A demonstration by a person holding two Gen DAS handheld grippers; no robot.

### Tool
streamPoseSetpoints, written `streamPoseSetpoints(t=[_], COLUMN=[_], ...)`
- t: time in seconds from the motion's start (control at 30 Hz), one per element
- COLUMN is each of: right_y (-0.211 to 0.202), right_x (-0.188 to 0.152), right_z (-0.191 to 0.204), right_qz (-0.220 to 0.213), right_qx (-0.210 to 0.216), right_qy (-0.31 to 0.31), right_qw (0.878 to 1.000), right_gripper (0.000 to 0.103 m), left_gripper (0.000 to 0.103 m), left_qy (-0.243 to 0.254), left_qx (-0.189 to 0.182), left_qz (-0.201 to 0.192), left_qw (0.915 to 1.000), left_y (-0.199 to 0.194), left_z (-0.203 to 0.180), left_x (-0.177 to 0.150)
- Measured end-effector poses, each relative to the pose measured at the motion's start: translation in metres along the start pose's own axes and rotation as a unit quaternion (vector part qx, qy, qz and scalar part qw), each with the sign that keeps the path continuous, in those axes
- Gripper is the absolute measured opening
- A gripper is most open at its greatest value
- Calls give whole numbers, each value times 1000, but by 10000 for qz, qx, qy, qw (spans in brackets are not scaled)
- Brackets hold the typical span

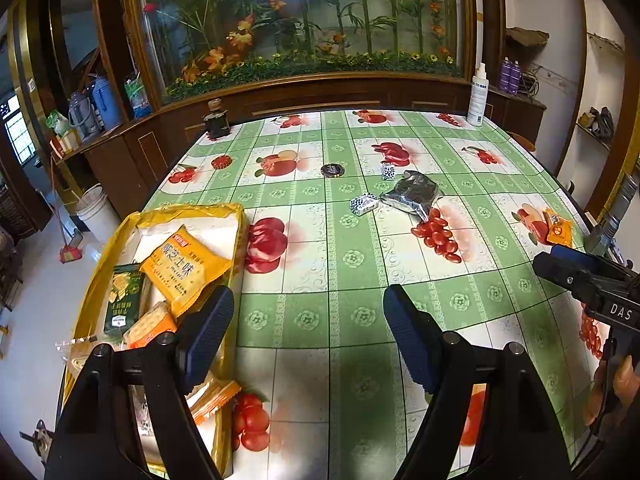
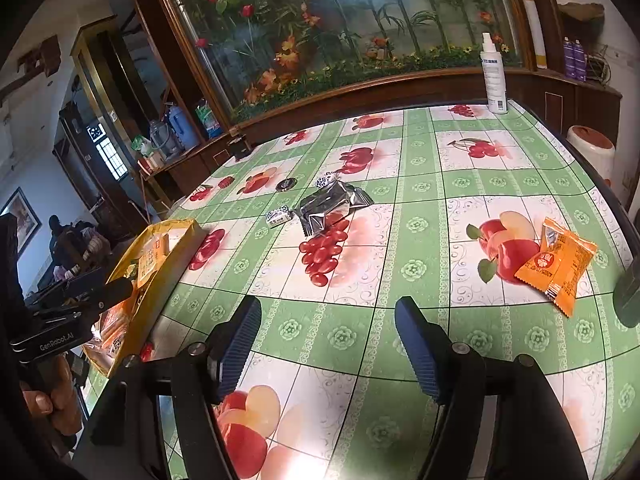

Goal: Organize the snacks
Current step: 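Move both tools toward the silver foil bag and blue-white candies, then grasp a blue-white wrapped candy with the left tool while the right tool grasps the silver foil bag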

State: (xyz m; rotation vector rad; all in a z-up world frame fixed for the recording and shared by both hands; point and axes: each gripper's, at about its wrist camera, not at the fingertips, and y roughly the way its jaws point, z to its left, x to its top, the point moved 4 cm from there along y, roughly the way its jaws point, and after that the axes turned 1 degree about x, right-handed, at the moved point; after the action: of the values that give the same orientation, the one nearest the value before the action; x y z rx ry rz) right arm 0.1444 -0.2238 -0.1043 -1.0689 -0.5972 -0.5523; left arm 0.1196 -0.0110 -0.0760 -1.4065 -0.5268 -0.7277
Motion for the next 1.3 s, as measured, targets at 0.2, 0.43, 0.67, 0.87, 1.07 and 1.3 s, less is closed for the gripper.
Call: streamPoseSetpoints(t=[0.2,0.43,0.67,0.87,1.07,1.3], right_y=[13,42,96,136,168,198], right_x=[12,31,58,76,90,88], right_z=[-1,1,10,24,22,11], right_qz=[54,203,506,751,1005,1280], right_qx=[-4,27,102,195,242,155], right_qy=[-125,-354,-880,-1543,-1952,-1943], right_qw=[9999,9992,9948,9850,9753,9724], right_gripper=[80,85,88,90,91,84], left_gripper=[77,77,77,77,77,77], left_qy=[93,132,-111,45,354,642], left_qx=[-10,-95,-353,-370,-391,-262], left_qz=[71,337,809,994,1054,1083], left_qw=[9999,9993,9960,9943,9930,9917], left_y=[15,47,94,124,146,168], left_z=[-9,-17,-15,-20,-25,-35], left_x=[9,18,32,42,54,63])
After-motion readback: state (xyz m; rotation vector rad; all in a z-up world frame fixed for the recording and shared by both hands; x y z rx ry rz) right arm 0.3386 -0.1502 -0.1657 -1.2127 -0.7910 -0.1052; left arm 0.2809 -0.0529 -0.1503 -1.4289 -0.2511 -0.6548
